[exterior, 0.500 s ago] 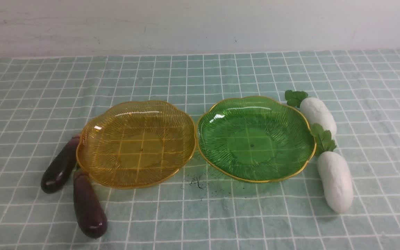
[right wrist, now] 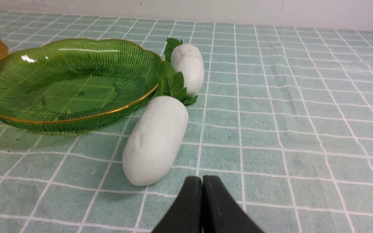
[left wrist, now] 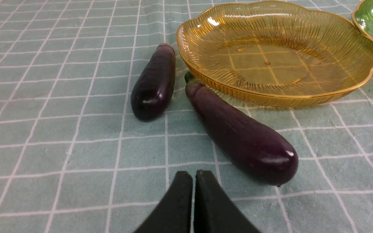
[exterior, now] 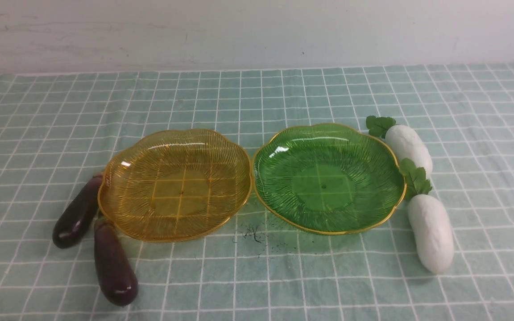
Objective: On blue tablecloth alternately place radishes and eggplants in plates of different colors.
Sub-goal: 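Place the white radish on the plate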
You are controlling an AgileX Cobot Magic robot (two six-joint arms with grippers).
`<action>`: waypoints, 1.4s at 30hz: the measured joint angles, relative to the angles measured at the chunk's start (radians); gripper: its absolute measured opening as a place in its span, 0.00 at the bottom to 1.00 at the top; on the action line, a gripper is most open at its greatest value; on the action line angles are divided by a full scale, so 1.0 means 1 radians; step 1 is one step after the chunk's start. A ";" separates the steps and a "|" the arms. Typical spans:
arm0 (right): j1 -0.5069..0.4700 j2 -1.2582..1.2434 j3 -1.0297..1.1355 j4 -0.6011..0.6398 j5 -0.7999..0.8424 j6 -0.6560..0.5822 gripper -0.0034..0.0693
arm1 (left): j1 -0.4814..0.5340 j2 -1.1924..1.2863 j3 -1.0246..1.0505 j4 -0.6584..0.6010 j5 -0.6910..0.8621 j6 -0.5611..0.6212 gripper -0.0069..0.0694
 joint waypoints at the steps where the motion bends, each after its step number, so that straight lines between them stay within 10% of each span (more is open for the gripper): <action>1: 0.000 0.000 0.000 0.000 0.000 0.000 0.03 | 0.000 0.000 0.000 0.000 0.000 0.000 0.08; 31: 0.000 0.000 0.000 0.000 0.000 -0.004 0.03 | 0.000 0.000 0.000 -0.018 0.000 -0.004 0.08; 42: 0.000 0.000 0.009 0.517 -0.020 0.157 0.03 | 0.000 0.000 0.002 -0.811 0.000 -0.296 0.08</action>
